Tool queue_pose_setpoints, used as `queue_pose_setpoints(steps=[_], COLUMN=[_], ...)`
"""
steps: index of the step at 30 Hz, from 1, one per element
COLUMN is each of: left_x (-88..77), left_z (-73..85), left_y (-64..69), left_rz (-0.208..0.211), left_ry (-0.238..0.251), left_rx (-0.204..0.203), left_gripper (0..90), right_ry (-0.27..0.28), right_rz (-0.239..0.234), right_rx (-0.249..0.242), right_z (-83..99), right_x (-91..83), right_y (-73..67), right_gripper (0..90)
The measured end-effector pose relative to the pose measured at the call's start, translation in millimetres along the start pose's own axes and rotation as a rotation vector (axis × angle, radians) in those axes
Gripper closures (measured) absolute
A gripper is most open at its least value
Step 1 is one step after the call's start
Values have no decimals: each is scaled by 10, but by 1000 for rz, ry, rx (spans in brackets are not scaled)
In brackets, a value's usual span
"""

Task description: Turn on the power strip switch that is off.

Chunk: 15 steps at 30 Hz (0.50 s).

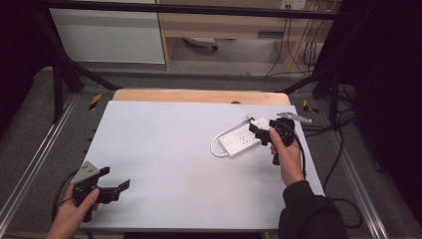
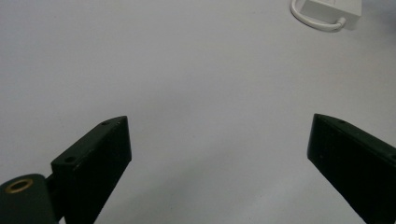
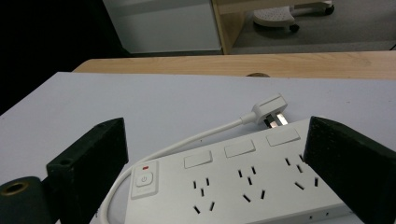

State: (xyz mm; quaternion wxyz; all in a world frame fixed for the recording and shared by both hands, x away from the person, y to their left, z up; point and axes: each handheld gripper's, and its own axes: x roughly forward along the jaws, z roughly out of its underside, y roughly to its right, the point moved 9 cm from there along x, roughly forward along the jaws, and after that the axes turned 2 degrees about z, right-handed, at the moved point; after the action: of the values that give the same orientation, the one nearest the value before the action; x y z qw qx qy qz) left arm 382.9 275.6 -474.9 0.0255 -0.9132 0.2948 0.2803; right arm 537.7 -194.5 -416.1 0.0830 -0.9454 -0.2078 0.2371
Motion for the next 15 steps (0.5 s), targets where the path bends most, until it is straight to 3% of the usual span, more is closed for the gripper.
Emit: queue_pose_setpoints(steps=[15], left_x=[-15], left_z=[-1], left_y=[-11], left_rz=[-5], left_ry=[7], left_rx=[-8], left_gripper=[64], right_ry=[35], right_rz=[9], right_rx=[-86], right_z=[12], right_x=[-361], right_y=[18], right_gripper=[97])
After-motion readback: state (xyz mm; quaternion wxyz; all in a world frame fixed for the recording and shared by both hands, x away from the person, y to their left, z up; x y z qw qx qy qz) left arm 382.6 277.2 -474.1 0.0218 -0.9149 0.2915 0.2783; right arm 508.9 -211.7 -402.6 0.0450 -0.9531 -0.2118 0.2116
